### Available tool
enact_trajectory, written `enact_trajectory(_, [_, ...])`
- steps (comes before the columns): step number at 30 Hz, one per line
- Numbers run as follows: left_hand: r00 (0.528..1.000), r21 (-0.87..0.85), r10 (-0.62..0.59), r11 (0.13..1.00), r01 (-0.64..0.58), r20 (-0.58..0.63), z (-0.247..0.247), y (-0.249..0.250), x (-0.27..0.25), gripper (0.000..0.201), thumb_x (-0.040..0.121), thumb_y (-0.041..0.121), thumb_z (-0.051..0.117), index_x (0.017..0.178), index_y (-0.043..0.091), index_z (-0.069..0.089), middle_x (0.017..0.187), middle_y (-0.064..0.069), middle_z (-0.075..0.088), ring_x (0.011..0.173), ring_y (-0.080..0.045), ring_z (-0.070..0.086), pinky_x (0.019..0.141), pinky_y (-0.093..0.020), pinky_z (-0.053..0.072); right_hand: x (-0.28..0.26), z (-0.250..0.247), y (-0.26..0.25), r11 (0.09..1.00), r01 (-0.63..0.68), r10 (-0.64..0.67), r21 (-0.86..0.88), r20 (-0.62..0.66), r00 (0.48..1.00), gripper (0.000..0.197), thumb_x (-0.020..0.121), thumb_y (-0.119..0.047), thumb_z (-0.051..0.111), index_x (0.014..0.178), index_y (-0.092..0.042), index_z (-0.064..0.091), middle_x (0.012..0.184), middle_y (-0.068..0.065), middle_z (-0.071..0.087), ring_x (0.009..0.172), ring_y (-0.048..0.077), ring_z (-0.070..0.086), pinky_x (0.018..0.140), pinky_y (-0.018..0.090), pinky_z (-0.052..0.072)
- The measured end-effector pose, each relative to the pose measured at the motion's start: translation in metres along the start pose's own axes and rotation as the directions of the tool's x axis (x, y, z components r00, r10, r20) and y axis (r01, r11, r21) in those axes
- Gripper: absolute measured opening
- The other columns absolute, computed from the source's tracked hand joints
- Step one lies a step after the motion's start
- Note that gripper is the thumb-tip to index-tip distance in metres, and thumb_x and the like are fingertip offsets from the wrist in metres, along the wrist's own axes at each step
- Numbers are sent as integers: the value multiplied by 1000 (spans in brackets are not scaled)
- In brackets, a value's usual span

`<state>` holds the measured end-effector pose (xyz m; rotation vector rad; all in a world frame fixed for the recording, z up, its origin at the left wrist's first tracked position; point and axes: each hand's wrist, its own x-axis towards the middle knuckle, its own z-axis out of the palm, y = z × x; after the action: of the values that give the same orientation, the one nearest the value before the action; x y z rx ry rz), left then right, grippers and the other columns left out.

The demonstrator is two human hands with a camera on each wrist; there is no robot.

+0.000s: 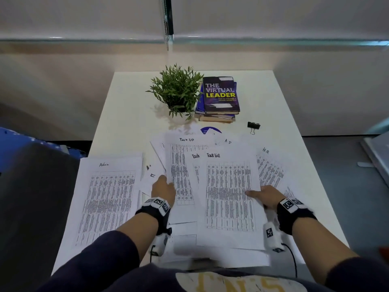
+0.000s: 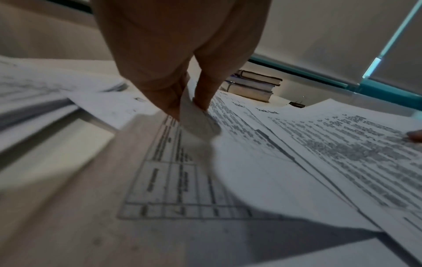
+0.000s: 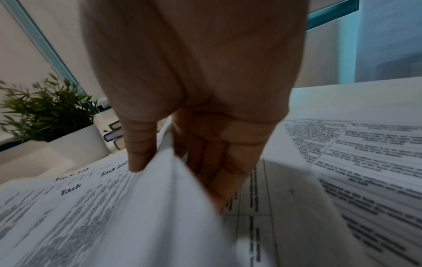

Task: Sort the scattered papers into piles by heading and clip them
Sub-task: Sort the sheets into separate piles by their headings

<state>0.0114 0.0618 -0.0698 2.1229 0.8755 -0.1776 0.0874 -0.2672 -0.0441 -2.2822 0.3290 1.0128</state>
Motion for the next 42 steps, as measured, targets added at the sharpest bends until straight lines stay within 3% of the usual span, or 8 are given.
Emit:
enact_trajectory(5, [999,-17,12,1000,-13,-31,-17,1,3,14,98,8,42,84,10,39,79,-6,51,59,-18,44,51,-28,35,4,8,0,994,99,-102,48,60,993,38,78,-26,81,109,-12,64,115,9,69,99,24,65,93,35,50])
enact_trajectory(10, [997,-98,75,993,-71,37,-31,2,3,16,97,3,42,105,12,52,88,-10,63,63,-22,57,50,-25,44,-8,14,-5,971,173,-177,167,8,984,36,80,-31,77,96,-1,63,75,8,66,63,19,57,59,27,44])
enact_trajectory(19, [976,-434,96,901,-1,195,-40,17,-10,29,92,-5,54,110,17,59,96,-9,71,80,-25,64,73,-31,52,-36,16,-26,880,314,-301,356,-93,949,34,91,-40,63,62,-28,48,37,-15,47,47,5,44,54,21,32])
enact_trajectory(25, [926,-544,152,836,66,346,-27,37,-26,26,93,15,65,117,24,64,104,-12,75,93,-33,72,83,-49,59,-23,35,-33,870,239,-234,431,-66,970,52,89,-46,64,126,-13,49,74,5,60,54,16,51,48,20,42])
enact_trajectory(31, [904,-304,230,945,-120,360,-10,44,-23,23,94,4,53,109,20,59,93,1,68,77,-16,64,64,-23,51,-20,26,-19,905,129,-78,405,-142,987,78,88,-26,71,150,-9,27,149,12,42,118,30,54,76,23,45])
enact_trajectory(37, [955,296,222,915,-274,198,14,26,7,42,89,27,65,126,11,54,129,-10,51,121,-26,48,103,-36,41,-14,-2,27,866,74,91,495,-301,949,89,62,-54,84,129,-3,53,135,17,57,117,33,58,102,47,45])
enact_trajectory(39, [957,392,219,877,-278,188,18,28,13,58,88,35,66,136,8,46,136,-13,44,127,-29,41,107,-38,38,-22,-13,31,830,75,148,553,-348,926,54,78,-33,79,117,-4,57,127,21,61,106,32,60,94,40,47])
enact_trajectory(42, [967,419,166,877,-234,192,29,32,18,75,86,37,70,144,6,34,142,-14,36,132,-30,36,108,-39,38,-23,-24,38,802,59,221,594,-388,895,76,88,-27,71,145,4,32,140,25,46,122,37,50,92,39,42])
